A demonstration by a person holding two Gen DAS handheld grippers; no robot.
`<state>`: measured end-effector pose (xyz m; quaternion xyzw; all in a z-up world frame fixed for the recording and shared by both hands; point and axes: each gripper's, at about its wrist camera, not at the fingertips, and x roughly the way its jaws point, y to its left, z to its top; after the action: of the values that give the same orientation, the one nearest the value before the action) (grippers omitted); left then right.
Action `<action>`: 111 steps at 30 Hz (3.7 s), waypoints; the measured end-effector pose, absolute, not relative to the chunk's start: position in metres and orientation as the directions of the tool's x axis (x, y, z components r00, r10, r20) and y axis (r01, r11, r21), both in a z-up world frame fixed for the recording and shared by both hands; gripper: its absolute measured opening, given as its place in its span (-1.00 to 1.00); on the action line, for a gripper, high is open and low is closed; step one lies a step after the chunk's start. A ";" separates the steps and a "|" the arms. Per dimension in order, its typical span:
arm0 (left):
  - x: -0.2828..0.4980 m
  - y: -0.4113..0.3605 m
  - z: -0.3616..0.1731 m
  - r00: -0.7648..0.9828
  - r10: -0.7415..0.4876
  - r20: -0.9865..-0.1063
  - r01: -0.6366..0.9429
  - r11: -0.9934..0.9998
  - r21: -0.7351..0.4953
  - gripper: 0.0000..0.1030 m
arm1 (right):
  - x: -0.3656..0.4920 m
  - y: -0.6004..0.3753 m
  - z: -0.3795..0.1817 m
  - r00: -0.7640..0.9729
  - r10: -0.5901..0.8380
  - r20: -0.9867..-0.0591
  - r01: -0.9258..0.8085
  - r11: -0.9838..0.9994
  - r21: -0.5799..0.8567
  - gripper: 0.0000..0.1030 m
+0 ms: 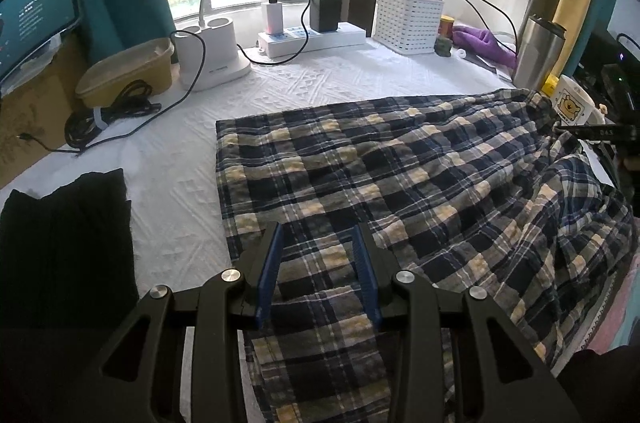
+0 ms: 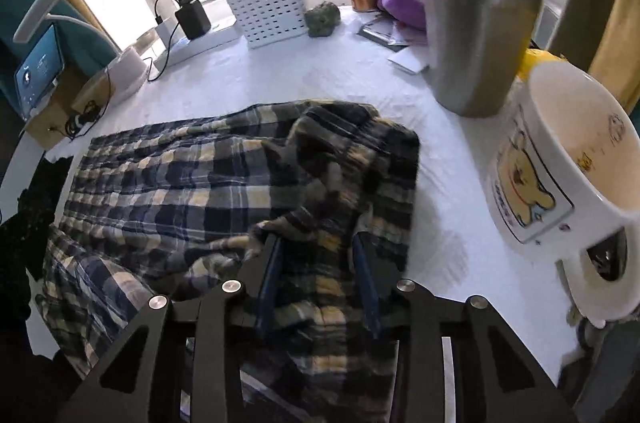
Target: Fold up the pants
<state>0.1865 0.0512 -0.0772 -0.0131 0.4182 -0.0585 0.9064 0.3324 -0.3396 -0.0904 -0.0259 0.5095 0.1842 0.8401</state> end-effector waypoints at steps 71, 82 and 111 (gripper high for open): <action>0.040 0.027 -0.084 0.660 -0.311 -0.684 0.388 0.920 -0.044 0.25 | 0.110 -0.351 -0.064 0.674 0.010 -0.738 -0.222 0.957 -0.189 0.96; 0.040 0.014 -0.093 0.688 -0.209 -0.695 0.347 0.936 0.062 0.25 | 0.079 -0.324 -0.102 0.730 -0.176 -0.660 -0.257 0.824 -0.505 0.96; 0.049 -0.017 -0.109 0.673 -0.245 -0.698 0.474 0.867 0.152 -0.23 | 0.117 -0.329 -0.068 0.759 0.163 -0.630 -0.360 0.912 -0.198 -0.86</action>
<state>0.0487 -0.0173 -0.1094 0.1629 0.3517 -0.2000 0.8999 0.1165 -0.3286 -0.0684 -0.1553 0.3170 0.1411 0.9249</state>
